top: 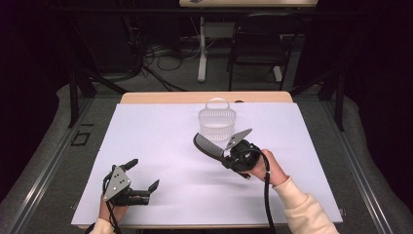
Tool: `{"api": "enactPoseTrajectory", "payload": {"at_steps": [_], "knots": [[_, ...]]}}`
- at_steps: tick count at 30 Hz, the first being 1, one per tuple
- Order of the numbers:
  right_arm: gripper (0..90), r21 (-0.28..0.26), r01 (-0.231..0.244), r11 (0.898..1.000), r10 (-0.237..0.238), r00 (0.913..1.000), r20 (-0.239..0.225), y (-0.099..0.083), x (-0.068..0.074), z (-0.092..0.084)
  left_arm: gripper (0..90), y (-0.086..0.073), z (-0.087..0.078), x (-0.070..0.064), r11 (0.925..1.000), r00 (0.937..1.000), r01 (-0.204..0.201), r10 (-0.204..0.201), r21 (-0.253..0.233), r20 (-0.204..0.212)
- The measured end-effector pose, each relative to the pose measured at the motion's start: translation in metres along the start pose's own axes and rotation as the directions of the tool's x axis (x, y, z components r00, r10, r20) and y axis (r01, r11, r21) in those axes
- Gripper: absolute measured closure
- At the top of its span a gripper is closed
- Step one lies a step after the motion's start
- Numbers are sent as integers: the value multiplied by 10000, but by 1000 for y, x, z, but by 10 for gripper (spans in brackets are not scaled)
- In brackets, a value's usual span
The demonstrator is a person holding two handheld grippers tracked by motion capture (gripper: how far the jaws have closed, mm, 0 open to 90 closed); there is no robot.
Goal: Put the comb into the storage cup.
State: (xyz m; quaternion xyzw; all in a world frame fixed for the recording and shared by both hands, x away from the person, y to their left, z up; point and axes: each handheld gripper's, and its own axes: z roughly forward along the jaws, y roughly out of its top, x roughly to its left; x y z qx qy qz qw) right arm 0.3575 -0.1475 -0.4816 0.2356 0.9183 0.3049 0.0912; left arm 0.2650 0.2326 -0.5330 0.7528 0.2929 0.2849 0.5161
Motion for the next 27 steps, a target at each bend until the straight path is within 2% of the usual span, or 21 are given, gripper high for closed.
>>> {"api": "enactPoseTrajectory", "payload": {"at_steps": [14, 27], "knots": [[724, -909, -217, 9956, 225, 9997, 76, -4, 1, -15, 17, 0, 1, 0, 10000, 10000, -3, 3, -15, -4], [724, -1424, -363, 9892, 396, 9990, 206, -9, 0, -28, 17, 1, 2, 0, 10000, 10000, -49, 49, 19, 1]]}}
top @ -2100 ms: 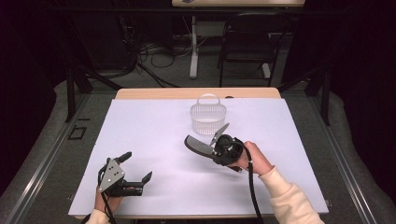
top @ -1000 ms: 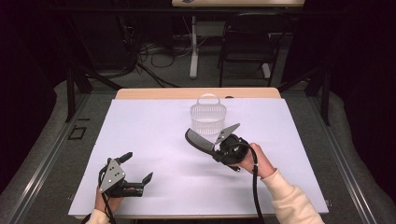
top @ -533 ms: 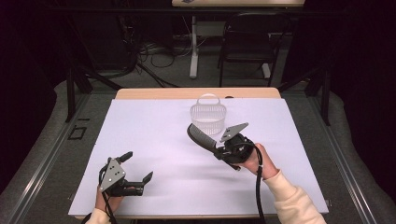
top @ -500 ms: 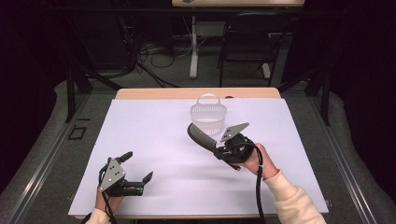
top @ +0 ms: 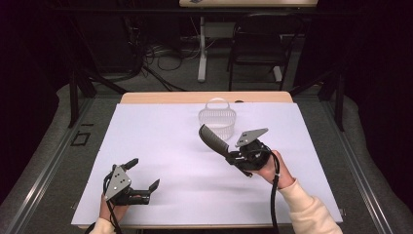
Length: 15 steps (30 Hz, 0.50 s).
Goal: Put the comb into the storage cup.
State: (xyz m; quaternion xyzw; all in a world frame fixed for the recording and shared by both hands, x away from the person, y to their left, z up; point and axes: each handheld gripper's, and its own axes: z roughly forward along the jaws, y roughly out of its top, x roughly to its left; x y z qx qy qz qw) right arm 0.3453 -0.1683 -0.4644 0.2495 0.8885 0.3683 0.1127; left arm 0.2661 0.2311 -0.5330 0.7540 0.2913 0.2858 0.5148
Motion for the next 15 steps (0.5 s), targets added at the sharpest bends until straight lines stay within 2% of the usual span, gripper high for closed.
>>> {"api": "enactPoseTrajectory", "payload": {"at_steps": [15], "knots": [[724, -386, -182, 9991, 198, 9990, 410, -1, -6, -9, 18, 0, 0, 0, 10000, 10000, 0, 0, 50, 38]]}}
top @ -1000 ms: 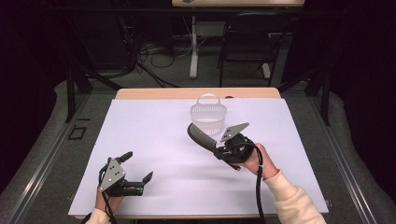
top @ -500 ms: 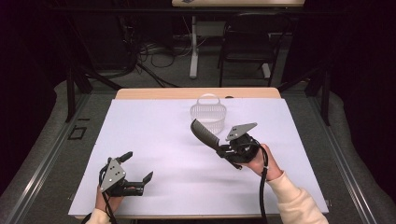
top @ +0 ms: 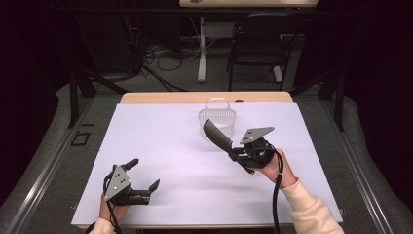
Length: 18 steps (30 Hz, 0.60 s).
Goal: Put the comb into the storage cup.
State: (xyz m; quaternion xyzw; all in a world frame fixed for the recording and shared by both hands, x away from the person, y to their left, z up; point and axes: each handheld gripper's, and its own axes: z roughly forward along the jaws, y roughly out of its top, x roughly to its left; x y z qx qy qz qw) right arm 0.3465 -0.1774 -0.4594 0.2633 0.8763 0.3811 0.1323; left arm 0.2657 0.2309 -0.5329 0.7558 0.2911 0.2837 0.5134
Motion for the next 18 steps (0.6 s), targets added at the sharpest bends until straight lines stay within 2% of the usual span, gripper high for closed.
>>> {"api": "enactPoseTrajectory", "payload": {"at_steps": [18], "knots": [[724, -328, -234, 9992, 253, 9980, 588, -2, -12, -9, 19, 0, 0, 0, 10000, 10000, -11, 11, 11, -12]]}}
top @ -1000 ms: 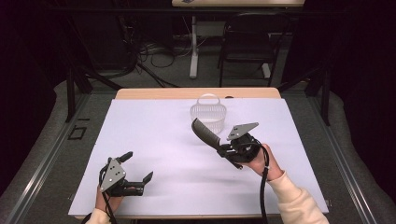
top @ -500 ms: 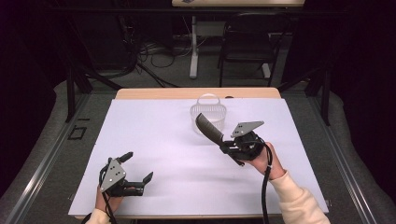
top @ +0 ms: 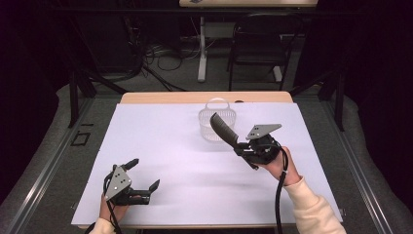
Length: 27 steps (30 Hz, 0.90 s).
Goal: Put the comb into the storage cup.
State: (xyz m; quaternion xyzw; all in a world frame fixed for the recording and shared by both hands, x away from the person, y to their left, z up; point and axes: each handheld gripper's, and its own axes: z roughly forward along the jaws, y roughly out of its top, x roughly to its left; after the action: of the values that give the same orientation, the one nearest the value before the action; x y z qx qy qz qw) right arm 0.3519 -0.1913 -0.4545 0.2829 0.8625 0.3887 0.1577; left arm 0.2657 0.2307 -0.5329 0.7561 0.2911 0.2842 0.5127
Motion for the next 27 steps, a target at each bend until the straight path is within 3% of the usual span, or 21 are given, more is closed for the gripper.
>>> {"api": "enactPoseTrajectory", "payload": {"at_steps": [27], "knots": [[724, -213, -188, 9996, 203, 9972, 721, -1, -16, -6, 20, 0, 0, 0, 10000, 10000, 63, -63, -22, -35]]}}
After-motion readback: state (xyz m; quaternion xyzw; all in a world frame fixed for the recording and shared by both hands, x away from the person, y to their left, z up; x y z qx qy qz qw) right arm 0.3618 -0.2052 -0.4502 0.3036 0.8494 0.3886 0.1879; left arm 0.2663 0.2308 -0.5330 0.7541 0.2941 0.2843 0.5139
